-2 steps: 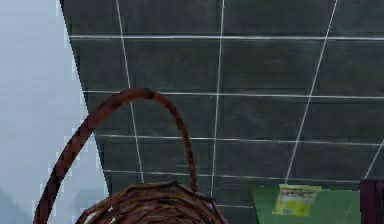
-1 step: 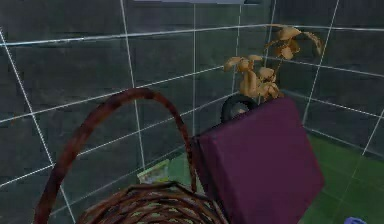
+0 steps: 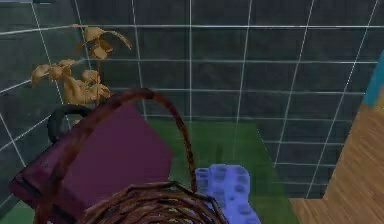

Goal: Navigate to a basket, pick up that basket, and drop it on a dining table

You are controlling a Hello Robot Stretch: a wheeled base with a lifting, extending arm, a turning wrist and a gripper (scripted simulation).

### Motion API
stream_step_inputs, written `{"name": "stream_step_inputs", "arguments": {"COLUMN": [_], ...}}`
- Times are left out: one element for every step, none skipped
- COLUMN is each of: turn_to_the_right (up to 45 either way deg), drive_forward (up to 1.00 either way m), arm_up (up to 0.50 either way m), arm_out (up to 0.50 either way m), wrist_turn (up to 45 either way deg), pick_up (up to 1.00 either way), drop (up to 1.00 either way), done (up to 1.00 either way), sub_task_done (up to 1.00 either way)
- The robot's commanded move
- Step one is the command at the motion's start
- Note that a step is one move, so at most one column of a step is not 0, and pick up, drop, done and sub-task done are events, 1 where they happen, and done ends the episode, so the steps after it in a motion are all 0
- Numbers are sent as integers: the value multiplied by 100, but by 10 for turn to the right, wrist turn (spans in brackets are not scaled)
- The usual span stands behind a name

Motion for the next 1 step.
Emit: {"name": "stream_step_inputs", "arguments": {"turn_to_the_right": [450], "drive_forward": [0], "arm_up": [0], "arm_out": [0], "wrist_turn": [0], "pick_up": [0], "drop": [0], "done": [0], "sub_task_done": [0]}}
